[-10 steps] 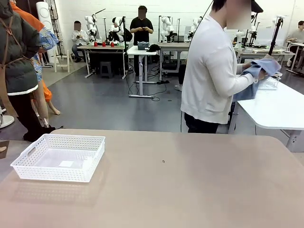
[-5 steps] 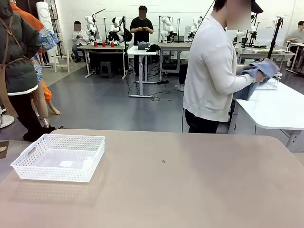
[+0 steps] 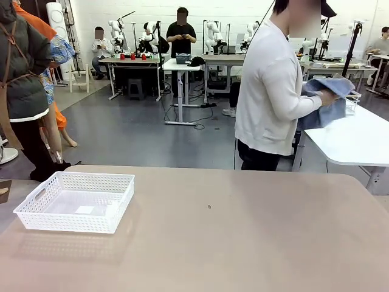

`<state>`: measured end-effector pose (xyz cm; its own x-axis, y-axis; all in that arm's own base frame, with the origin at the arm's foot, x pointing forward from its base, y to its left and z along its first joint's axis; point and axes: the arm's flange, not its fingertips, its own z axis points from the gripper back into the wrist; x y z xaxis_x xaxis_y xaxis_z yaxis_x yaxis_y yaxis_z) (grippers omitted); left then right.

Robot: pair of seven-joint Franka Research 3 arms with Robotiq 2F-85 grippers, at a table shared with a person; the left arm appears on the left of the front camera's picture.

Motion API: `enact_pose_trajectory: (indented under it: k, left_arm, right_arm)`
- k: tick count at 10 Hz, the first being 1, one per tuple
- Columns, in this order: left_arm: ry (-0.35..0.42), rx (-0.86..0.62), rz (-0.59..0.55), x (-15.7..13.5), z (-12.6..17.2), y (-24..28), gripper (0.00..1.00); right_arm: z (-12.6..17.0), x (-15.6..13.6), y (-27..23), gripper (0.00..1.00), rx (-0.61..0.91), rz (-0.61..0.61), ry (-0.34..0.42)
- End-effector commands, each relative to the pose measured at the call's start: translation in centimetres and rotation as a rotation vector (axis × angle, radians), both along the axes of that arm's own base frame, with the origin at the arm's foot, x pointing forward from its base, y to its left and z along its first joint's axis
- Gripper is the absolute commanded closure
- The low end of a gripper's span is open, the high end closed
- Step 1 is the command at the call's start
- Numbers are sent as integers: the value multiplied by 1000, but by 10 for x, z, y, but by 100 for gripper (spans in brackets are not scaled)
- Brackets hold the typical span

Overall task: Clean and organize the cups into the basket.
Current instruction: Pick up the Organizing basket and move it to the center of the table, then pick up the Reusable plastic cup from the right side of the table and place it inside the Organizing basket.

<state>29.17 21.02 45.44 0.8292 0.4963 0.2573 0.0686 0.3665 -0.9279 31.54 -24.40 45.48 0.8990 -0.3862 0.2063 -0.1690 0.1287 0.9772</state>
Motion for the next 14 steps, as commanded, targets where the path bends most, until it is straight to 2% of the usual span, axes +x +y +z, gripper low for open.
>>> enact_pose_trajectory:
  k: [1,14]
  left_arm:
    - [-13,-2,-5,2,2,-1,0]
    - [-13,-2,-5,2,2,-1,0]
  right_arm:
    - [-2,0,-1,0,-10,-4,10]
    - [-2,0,-1,0,-10,-4,10]
